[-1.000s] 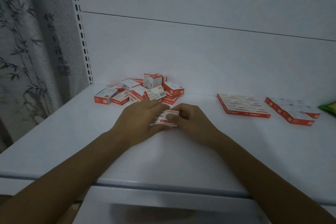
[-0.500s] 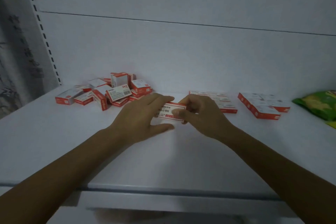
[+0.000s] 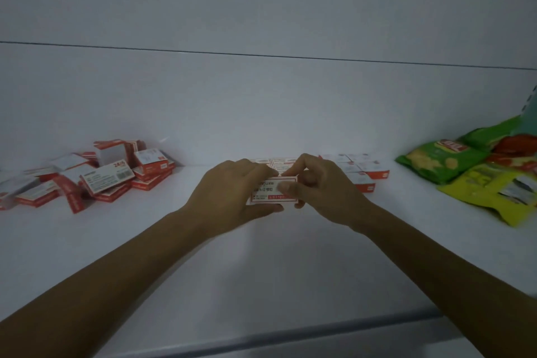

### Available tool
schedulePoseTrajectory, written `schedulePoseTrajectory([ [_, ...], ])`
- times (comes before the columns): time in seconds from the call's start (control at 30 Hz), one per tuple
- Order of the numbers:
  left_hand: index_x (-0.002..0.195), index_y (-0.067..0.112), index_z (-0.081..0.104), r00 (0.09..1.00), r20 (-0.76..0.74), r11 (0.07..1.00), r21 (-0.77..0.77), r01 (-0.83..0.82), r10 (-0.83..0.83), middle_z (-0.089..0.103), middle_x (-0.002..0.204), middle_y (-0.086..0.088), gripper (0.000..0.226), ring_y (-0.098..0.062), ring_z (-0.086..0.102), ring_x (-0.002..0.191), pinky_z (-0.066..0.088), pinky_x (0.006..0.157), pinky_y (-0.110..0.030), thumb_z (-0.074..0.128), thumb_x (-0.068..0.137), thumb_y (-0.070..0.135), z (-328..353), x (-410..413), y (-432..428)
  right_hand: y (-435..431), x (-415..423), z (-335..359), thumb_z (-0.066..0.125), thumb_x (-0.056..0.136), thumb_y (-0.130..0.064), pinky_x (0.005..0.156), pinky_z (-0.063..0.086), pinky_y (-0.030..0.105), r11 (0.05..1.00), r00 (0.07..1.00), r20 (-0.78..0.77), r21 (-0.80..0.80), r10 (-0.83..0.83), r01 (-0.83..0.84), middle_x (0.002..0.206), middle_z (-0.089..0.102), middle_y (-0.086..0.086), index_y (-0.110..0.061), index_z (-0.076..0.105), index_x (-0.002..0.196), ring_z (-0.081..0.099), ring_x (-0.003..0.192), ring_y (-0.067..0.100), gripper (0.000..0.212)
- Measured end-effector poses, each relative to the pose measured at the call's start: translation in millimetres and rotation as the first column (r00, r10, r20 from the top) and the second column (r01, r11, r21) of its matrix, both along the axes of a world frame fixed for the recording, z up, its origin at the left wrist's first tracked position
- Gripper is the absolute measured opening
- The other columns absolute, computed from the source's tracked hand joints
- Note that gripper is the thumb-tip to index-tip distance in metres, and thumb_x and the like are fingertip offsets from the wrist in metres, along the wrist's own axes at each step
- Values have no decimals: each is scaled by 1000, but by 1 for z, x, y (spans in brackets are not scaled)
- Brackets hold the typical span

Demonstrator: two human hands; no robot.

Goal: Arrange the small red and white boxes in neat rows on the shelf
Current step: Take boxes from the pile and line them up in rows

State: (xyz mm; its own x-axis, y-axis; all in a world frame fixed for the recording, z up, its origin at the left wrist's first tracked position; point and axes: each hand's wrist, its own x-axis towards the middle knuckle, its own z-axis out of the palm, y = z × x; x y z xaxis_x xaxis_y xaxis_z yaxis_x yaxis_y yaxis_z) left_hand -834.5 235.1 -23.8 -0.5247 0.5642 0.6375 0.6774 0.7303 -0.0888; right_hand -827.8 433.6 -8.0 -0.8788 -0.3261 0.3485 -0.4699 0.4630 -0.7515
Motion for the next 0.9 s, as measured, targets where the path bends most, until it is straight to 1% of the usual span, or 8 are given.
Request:
schedulePoseTrajectory([
  [0.1, 103, 18, 61, 1000, 23, 998, -53, -19, 20, 69, 93, 2, 52, -19, 63, 78, 45, 66, -26, 48, 78, 62, -9, -7, -5, -5, -10, -8, 64, 84, -31, 64, 56, 28, 988, 998, -40, 146, -44, 50, 92, 72, 4, -17, 53, 85, 66, 64, 11, 18],
  [0.2, 107, 21, 61, 992, 112, 999, -8, -52, 52, 68, 100, 3, 51, -18, 63, 88, 46, 75, -29, 52, 77, 61, -20, -15, -13, -12, -22, -23, 61, 84, -41, 67, 55, 36, 966, 992, -113, 246, -54, 80, 88, 71, -1, -25, 54, 89, 65, 71, 12, 18],
  [0.3, 114, 26, 60, 971, 230, 992, 96, -86, 62, 66, 106, 4, 51, -17, 59, 97, 45, 79, -30, 62, 72, 56, -28, -18, -17, -19, -27, -37, 63, 83, -39, 66, 48, 26, 983, 991, -106, 160, -78, 94, 83, 68, -6, -27, 58, 93, 60, 73, 7, 16],
  [0.37, 115, 27, 61, 954, 296, 979, 178, -98, 42, 65, 108, 3, 54, -18, 58, 99, 45, 80, -31, 66, 69, 53, -27, -19, -16, -21, -29, -39, 65, 83, -37, 67, 46, 24, 988, 990, -104, 112, -98, 110, 81, 66, -4, -29, 59, 92, 59, 73, 9, 13],
  [0.6, 119, 23, 57, 946, 325, 980, 190, -63, -2, 61, 117, 4, 63, -18, 54, 106, 45, 89, -35, 57, 68, 61, -36, -27, -17, -20, -31, -43, 65, 81, -39, 73, 44, 20, 978, 988, -48, 144, -147, 153, 89, 67, -8, -25, 64, 96, 59, 79, 6, 20],
  [0.7, 118, 24, 58, 934, 357, 979, 189, -76, 4, 58, 120, 3, 65, -17, 51, 109, 41, 91, -30, 54, 67, 64, -38, -31, -19, -19, -35, -42, 64, 81, -37, 79, 47, 26, 965, 983, -52, 187, -178, 185, 97, 63, -7, -24, 62, 100, 57, 85, 8, 23],
  [0.8, 110, 24, 64, 941, 337, 989, 133, -72, 23, 59, 121, -1, 58, -21, 53, 110, 46, 87, -35, 51, 70, 64, -39, -31, -19, -17, -33, -39, 68, 79, -35, 87, 48, 33, 962, 977, -63, 172, -204, 212, 105, 61, -6, -23, 59, 106, 56, 94, 10, 31],
  [0.9, 109, 22, 65, 943, 330, 990, 123, -70, 26, 60, 120, -2, 56, -22, 54, 109, 49, 86, -38, 50, 73, 62, -40, -31, -19, -14, -29, -38, 71, 76, -37, 90, 47, 39, 953, 979, -105, 231, -175, 195, 109, 60, -6, -22, 59, 105, 56, 99, 12, 35],
])
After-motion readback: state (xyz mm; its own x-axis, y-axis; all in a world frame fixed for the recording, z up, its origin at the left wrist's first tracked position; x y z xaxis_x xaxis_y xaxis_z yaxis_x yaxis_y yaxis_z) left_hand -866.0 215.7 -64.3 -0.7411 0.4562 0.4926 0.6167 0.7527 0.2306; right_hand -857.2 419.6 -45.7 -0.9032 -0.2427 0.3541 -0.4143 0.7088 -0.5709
